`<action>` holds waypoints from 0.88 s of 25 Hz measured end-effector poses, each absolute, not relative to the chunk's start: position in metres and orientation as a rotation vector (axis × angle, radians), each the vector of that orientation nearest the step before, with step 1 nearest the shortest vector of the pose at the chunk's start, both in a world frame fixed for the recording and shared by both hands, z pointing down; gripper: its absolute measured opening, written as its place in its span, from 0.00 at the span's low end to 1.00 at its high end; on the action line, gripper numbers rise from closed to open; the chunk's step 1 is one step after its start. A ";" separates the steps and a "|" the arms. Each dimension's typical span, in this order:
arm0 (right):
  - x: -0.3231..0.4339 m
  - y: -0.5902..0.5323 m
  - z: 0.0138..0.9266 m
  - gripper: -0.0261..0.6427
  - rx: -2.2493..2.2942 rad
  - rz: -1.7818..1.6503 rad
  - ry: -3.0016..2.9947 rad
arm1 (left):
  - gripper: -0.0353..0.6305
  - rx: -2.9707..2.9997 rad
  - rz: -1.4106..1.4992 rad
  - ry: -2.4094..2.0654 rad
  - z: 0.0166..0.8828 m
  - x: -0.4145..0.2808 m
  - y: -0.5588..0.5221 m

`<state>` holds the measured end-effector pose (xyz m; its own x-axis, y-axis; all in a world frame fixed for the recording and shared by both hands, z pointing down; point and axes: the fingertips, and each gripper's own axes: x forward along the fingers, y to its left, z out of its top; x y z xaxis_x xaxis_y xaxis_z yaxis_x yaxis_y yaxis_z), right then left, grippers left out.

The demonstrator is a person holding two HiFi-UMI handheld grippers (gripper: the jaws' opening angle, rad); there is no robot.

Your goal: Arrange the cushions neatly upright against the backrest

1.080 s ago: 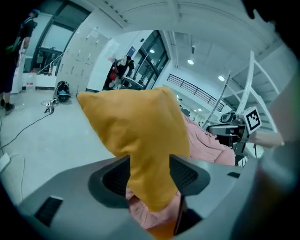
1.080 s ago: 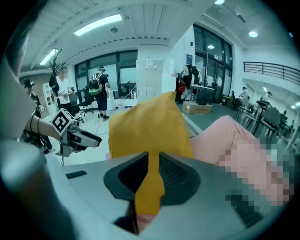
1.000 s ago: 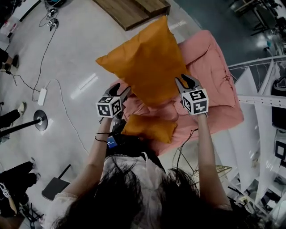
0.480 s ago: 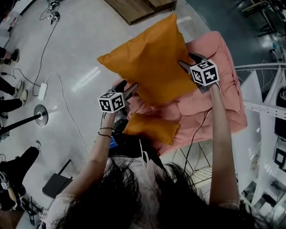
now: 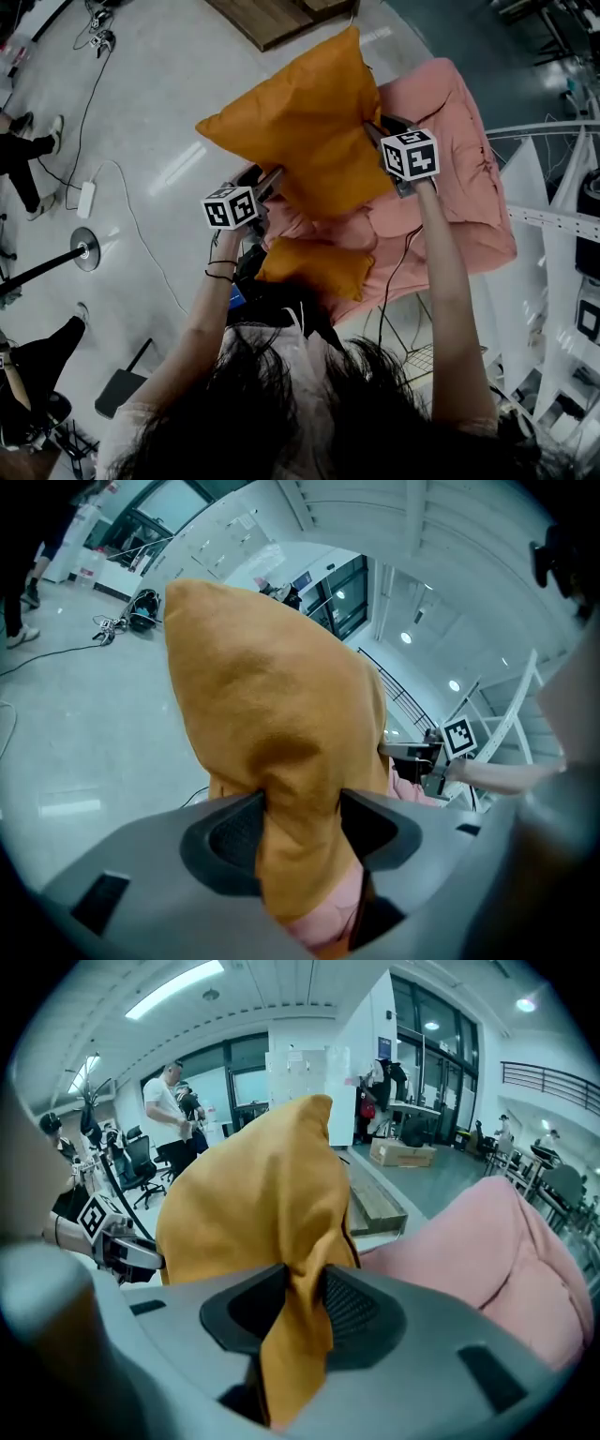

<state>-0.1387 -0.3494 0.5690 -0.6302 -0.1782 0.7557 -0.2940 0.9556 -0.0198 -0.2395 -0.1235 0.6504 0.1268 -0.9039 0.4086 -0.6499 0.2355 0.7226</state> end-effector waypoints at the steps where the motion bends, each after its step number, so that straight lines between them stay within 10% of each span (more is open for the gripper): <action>1: -0.135 -0.346 0.568 0.23 0.339 0.199 -2.273 | 0.44 1.494 -0.334 -1.591 0.651 -0.236 -0.121; 22: 0.042 -0.252 0.492 0.11 0.954 0.330 -2.421 | 0.18 1.791 -0.256 -1.581 0.515 -0.205 -0.137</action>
